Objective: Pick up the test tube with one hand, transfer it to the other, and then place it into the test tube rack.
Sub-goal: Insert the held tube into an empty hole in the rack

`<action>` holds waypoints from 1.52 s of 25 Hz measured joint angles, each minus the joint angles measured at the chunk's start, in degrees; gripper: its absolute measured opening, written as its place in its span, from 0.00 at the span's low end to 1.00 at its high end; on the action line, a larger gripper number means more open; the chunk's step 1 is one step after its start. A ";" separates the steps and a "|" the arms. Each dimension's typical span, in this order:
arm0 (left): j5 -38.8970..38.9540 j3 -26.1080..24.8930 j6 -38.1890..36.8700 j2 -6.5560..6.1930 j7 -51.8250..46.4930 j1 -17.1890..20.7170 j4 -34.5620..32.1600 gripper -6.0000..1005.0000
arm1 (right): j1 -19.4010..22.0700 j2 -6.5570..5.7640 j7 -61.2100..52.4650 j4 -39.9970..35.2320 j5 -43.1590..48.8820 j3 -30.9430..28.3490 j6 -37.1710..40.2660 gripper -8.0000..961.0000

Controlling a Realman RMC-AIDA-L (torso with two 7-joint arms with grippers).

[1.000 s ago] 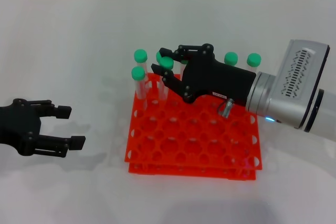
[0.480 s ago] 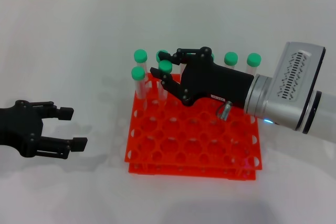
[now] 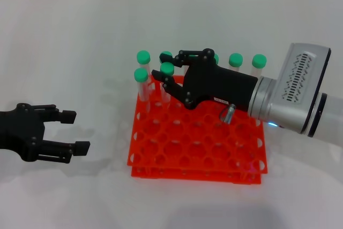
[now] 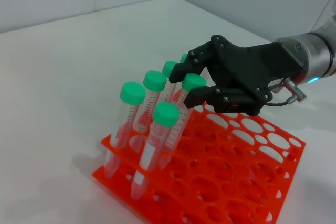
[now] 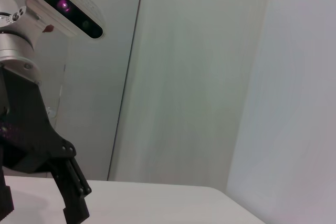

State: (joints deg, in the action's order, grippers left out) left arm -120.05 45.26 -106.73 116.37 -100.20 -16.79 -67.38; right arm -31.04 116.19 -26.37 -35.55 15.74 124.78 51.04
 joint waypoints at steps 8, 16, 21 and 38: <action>0.00 0.00 -0.06 0.00 0.00 -0.01 0.00 0.89 | -0.17 0.00 -0.05 -0.05 0.00 0.03 0.03 0.30; 0.00 0.00 -0.10 0.00 0.00 -0.30 -0.01 0.89 | -0.20 0.00 -0.08 -0.05 0.00 0.03 0.03 0.29; 0.00 -0.01 -0.10 0.00 0.00 -0.37 0.03 0.89 | -0.19 0.00 -0.08 -0.05 0.00 0.01 0.03 0.29; 0.00 -0.09 0.04 -0.14 0.07 -0.54 0.06 0.89 | -0.86 0.00 -0.17 -0.05 0.00 -0.08 0.22 0.29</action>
State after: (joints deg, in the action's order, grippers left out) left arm -120.06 45.17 -106.69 116.23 -100.12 -17.33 -67.32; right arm -31.90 116.19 -26.55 -35.60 15.74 124.69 51.26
